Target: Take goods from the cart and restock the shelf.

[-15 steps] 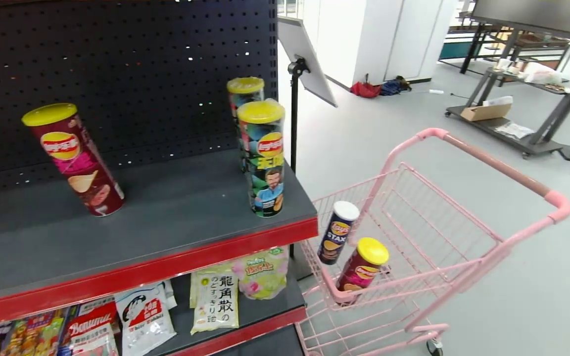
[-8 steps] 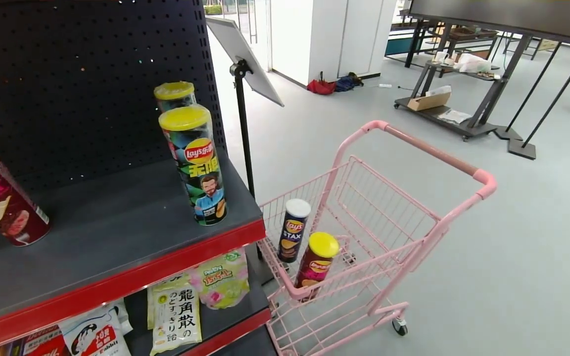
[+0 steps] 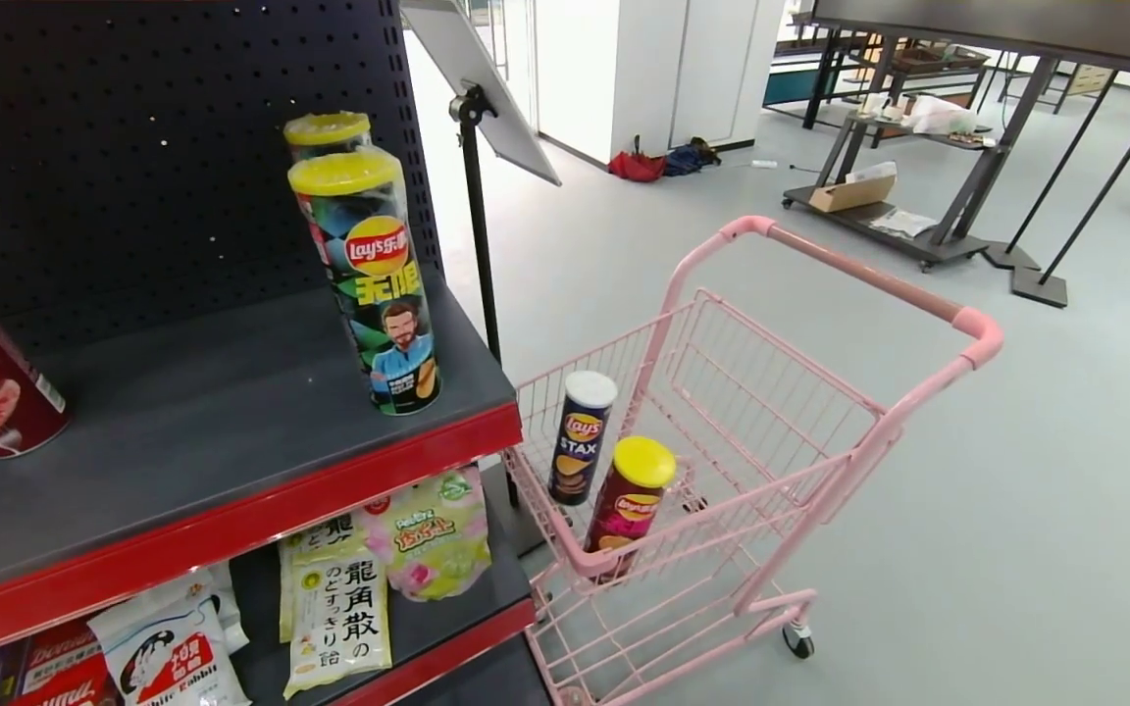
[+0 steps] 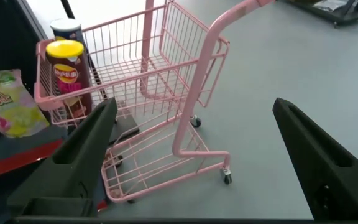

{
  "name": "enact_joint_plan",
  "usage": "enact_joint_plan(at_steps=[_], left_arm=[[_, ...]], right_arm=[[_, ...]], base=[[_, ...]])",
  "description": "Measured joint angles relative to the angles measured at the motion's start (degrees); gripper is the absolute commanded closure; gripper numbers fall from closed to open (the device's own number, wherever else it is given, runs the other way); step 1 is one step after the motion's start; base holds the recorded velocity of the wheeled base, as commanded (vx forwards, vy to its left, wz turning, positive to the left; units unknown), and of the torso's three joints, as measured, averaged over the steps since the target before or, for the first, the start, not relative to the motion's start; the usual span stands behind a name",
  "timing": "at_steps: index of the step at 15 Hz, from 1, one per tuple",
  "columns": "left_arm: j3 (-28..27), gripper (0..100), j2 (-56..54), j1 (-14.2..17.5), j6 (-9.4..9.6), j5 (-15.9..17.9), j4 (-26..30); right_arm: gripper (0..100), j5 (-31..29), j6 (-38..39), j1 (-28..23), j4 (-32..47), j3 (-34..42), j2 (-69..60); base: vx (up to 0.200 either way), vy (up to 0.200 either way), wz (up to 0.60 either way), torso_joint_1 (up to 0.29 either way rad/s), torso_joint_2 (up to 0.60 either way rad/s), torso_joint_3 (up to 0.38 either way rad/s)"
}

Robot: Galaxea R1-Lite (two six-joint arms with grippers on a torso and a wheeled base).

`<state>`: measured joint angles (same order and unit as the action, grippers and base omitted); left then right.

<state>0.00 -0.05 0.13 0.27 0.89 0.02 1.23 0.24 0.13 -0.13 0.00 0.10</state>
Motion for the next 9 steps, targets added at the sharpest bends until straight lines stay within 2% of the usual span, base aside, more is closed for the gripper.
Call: enact_joint_plan(at_steps=[9], left_arm=[[0.0, 0, 0.0, 0.0, 0.0, 0.0, 0.0]], right_arm=[[0, -0.1, 0.0, 0.0, 0.0, 0.0, 0.0]], base=[[0.0, 0.0, 0.0, -0.168, 0.54, 0.362]])
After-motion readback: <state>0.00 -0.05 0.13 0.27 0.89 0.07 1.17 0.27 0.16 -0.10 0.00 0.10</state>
